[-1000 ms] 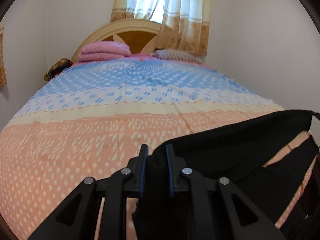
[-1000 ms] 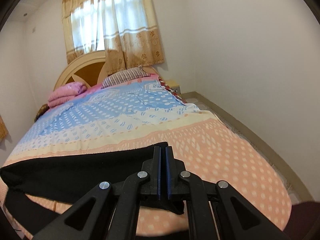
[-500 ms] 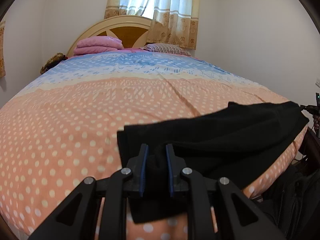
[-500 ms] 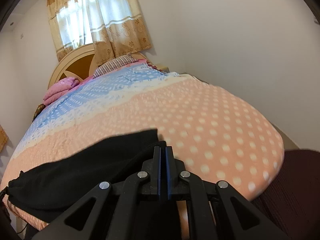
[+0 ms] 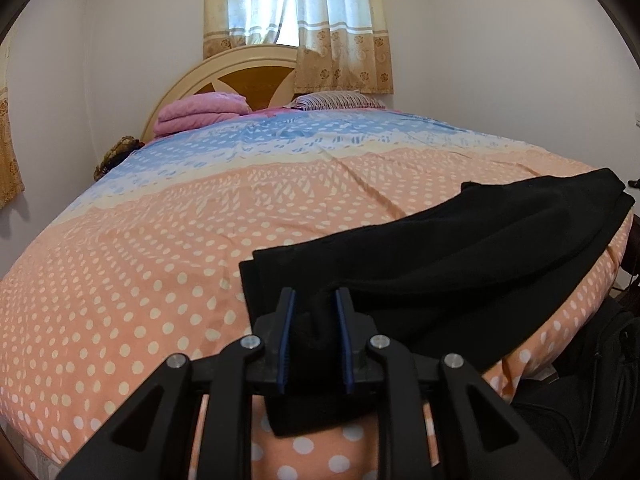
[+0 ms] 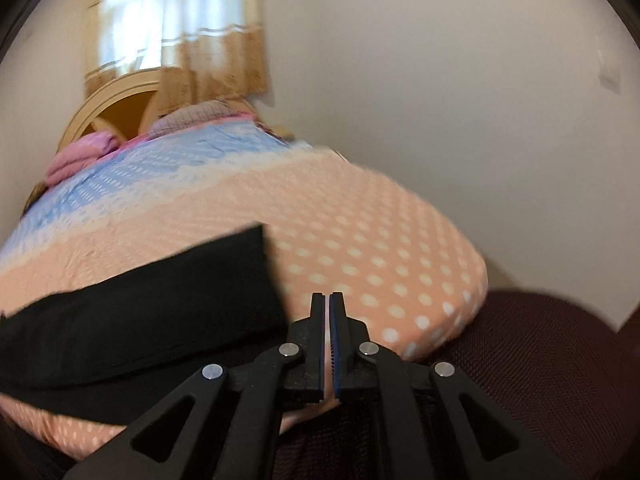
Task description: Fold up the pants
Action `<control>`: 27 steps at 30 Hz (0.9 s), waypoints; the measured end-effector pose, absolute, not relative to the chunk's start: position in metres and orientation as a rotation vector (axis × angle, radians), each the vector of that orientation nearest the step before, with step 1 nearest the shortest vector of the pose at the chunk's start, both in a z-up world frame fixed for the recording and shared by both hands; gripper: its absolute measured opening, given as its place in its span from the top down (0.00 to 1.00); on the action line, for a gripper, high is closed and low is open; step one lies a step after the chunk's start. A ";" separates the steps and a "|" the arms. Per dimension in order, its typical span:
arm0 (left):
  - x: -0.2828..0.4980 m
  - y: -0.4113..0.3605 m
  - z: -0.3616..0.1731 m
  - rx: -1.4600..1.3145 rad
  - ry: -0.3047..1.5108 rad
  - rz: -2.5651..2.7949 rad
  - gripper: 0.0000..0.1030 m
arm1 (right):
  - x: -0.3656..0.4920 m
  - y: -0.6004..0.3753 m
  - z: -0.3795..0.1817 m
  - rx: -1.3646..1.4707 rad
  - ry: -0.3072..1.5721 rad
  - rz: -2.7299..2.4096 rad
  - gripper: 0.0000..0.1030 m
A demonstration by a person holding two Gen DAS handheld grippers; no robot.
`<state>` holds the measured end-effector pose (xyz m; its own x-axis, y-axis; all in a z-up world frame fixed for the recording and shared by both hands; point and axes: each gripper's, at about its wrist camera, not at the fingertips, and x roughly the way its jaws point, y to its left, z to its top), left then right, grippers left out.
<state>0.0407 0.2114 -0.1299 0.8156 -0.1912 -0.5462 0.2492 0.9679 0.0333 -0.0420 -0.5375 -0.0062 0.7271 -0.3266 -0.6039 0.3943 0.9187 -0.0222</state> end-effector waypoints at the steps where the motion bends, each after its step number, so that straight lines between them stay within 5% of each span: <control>1: 0.041 0.212 -0.130 0.102 0.571 -0.231 0.76 | -0.043 -0.524 -0.002 0.094 0.637 -0.358 0.89; 3: 0.042 0.212 -0.130 0.100 0.571 -0.227 0.76 | -0.038 -0.488 0.002 0.079 0.646 -0.243 0.33; 4: 0.042 0.212 -0.130 0.101 0.570 -0.225 0.76 | -0.035 -0.465 0.002 0.064 0.645 -0.171 0.28; 7: 0.041 0.209 -0.129 0.111 0.566 -0.215 0.76 | -0.022 -0.382 -0.005 -0.082 0.645 -0.012 0.29; 11: 0.040 0.207 -0.131 0.117 0.558 -0.205 0.76 | 0.001 -0.273 -0.034 -0.256 0.727 0.228 0.61; 12: 0.039 0.207 -0.131 0.117 0.557 -0.203 0.76 | 0.005 -0.242 -0.043 -0.293 0.742 0.301 0.63; 19: 0.040 0.203 -0.132 0.122 0.542 -0.188 0.76 | 0.011 -0.134 -0.079 -0.540 0.717 0.489 0.63; 27: 0.043 0.205 -0.132 0.107 0.537 -0.194 0.76 | 0.008 -0.125 -0.085 -0.586 0.742 0.511 0.63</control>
<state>0.0431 0.2052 -0.1320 0.8415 -0.1550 -0.5176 0.2110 0.9762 0.0508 0.0077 -0.1251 -0.0852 0.6314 0.2211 -0.7433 -0.6158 0.7255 -0.3072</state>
